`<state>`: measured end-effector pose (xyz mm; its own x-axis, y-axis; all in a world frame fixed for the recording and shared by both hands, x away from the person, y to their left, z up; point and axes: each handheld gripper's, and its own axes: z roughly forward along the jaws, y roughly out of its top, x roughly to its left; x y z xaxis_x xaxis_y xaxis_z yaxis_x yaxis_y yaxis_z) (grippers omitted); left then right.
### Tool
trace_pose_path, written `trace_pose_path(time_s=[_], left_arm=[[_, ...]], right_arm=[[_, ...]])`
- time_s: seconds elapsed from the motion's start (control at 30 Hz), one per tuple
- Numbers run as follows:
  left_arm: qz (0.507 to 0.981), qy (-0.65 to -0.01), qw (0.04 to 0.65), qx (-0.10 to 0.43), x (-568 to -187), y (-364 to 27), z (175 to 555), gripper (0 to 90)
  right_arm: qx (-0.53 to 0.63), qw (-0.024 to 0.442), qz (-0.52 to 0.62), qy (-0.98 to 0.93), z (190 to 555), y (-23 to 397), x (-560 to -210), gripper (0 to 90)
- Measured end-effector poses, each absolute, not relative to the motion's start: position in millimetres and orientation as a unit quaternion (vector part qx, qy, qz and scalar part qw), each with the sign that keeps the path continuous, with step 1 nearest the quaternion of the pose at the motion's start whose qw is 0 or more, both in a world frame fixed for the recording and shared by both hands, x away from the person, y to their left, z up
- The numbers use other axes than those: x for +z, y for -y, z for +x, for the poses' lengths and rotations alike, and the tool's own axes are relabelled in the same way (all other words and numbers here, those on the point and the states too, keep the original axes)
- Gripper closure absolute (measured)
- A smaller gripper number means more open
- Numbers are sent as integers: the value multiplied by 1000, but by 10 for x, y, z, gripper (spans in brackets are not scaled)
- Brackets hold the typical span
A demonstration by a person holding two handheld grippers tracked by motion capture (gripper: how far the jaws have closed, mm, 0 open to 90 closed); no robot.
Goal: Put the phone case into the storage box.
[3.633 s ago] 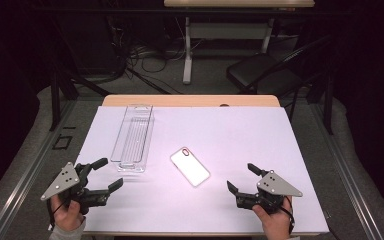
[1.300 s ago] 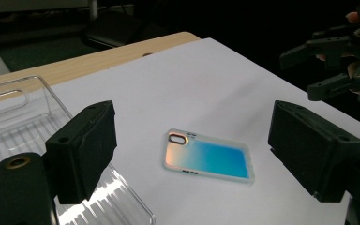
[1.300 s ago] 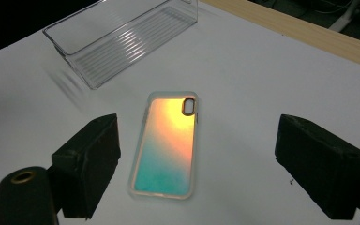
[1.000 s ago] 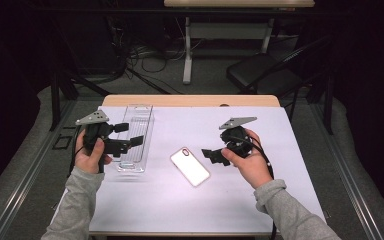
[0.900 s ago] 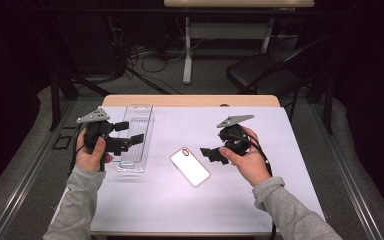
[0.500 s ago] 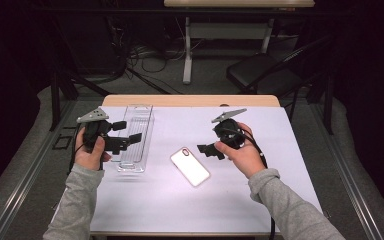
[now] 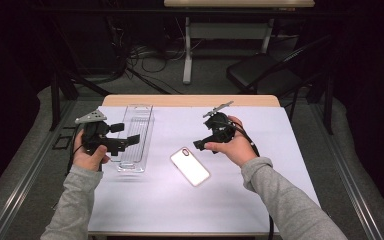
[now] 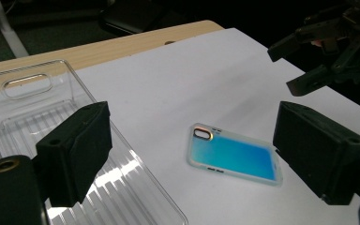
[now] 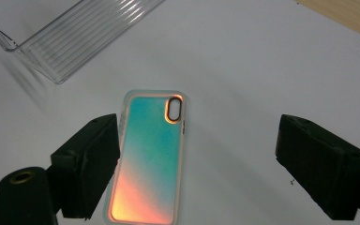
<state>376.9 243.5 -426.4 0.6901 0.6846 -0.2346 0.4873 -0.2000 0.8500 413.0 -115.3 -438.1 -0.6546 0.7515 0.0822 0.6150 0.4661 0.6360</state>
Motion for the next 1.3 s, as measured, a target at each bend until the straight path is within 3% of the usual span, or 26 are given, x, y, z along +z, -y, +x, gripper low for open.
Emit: trace_pose_path(time_s=[0.77,1.3], left_arm=[[779,-375,491,105,-4250,-2413,3731,75],[783,-376,484,108,-4259,-2418,3732,83]], right_arm=[[243,85,407,-876,4416,871,-4780,153],[217,79,405,-885,4475,803,-4923,230]])
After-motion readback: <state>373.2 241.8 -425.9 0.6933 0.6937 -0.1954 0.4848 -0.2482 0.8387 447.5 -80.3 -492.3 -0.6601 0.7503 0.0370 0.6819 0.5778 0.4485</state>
